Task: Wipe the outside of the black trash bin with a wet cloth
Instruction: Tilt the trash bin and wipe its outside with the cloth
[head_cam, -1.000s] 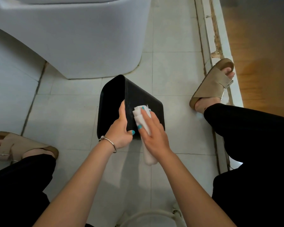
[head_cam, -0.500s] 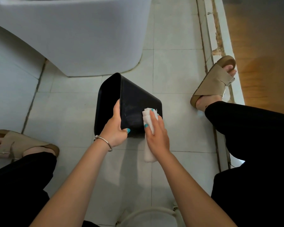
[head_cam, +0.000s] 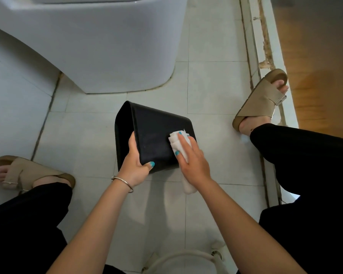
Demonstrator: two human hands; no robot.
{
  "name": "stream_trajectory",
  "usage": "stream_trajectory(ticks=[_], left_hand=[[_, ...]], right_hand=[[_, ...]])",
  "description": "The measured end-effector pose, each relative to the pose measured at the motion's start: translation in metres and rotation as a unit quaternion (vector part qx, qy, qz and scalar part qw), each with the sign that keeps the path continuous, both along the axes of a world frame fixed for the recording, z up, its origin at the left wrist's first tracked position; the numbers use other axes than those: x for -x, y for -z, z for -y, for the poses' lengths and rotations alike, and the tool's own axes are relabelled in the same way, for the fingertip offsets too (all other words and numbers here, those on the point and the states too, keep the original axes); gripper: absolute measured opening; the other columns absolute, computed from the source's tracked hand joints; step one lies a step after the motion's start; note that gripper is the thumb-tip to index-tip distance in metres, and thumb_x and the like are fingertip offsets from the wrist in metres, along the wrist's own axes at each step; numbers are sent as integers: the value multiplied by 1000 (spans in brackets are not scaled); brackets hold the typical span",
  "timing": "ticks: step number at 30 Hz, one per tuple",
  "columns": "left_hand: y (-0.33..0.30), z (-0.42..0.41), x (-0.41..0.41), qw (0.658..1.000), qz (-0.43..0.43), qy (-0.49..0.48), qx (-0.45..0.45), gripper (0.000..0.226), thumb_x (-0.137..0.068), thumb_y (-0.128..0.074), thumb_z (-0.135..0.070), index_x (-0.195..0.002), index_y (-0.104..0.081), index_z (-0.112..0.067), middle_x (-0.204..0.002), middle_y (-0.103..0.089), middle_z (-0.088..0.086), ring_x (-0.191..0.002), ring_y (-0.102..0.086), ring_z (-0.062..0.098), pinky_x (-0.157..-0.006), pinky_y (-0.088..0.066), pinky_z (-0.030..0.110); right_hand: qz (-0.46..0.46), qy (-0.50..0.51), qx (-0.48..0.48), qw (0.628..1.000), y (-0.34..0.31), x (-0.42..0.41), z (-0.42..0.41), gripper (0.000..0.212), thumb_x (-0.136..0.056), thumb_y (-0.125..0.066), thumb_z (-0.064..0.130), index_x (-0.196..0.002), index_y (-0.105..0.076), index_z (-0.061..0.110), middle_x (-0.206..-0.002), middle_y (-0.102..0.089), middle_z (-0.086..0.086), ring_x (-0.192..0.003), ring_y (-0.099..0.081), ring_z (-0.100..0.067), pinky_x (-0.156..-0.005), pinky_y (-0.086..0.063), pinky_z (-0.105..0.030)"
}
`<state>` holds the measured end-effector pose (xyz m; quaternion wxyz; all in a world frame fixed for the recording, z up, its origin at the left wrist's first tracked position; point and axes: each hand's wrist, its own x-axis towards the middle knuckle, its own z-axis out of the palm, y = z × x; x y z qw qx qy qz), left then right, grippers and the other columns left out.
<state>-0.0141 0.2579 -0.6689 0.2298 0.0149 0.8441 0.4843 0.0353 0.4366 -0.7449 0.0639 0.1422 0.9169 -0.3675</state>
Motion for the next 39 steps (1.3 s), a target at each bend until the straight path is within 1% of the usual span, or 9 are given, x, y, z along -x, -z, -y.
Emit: stream_trajectory(ticks=[6,10,14,18,22,25,29,34,39], left_hand=[[-1,-2,-2,1000,3,10,13,102,-82,-62,9,-152,1,-27,-133,-42,-10,-117,-46,8,-89,-38,13],[-6,-4,0,999,7,24,35,101,-83,-61,8,-152,5,-26,-133,-42,-9,-117,-46,8,-96,-37,20],[-8,-7,4,997,-7,50,54,102,-84,-60,7,-152,9,-23,-131,-41,-11,-113,-49,10,-94,-38,21],[-7,-7,2,994,-12,71,79,100,-85,-63,-4,-150,11,-21,-112,-58,2,-89,-61,18,-77,-50,28],[-3,-5,-5,997,3,46,54,99,-84,-66,-2,-150,6,-20,-113,-52,-10,-95,-57,4,-79,-45,18],[4,6,-5,999,8,20,38,103,-82,-63,7,-151,7,-23,-121,-49,-14,-104,-53,6,-86,-42,20],[9,17,-4,1000,20,6,22,103,-81,-62,12,-152,3,-25,-121,-39,-34,-108,-50,-4,-94,-39,20],[4,11,1,999,30,31,20,102,-84,-62,8,-152,6,-26,-131,-40,-18,-119,-43,4,-97,-34,18],[-3,3,7,997,22,60,50,102,-85,-61,6,-152,9,-25,-132,-38,-12,-116,-43,7,-95,-34,18]], right_hand=[[67,70,27,995,17,5,-24,55,-101,-38,41,-149,-12,46,-155,-24,6,-114,-52,-28,-89,-52,-44],[77,71,14,994,5,7,-6,55,-101,-36,41,-150,-12,46,-156,-21,4,-114,-51,-30,-87,-50,-41],[19,6,17,1000,-29,11,27,59,-100,-40,40,-151,-12,47,-159,-14,5,-116,-45,-32,-89,-48,-42],[-54,-108,20,992,-56,22,44,60,-99,-42,39,-150,-11,49,-158,-15,6,-110,-46,-30,-81,-51,-46],[-88,-147,-33,985,-50,21,42,60,-98,-42,39,-149,-13,50,-155,-22,6,-98,-49,-27,-73,-52,-42],[-67,-119,-44,990,-40,23,39,60,-96,-43,38,-150,-17,49,-155,-23,7,-92,-48,-28,-72,-49,-40],[-31,-69,-60,995,-22,27,19,59,-97,-44,36,-150,-20,46,-156,-23,6,-94,-46,-27,-81,-47,-39],[50,40,-37,997,6,35,-20,57,-100,-39,36,-151,-16,46,-158,-24,5,-118,-40,-31,-97,-41,-42],[94,92,-20,991,7,39,-18,54,-103,-35,38,-153,-14,41,-157,-25,-2,-124,-40,-34,-101,-41,-47]])
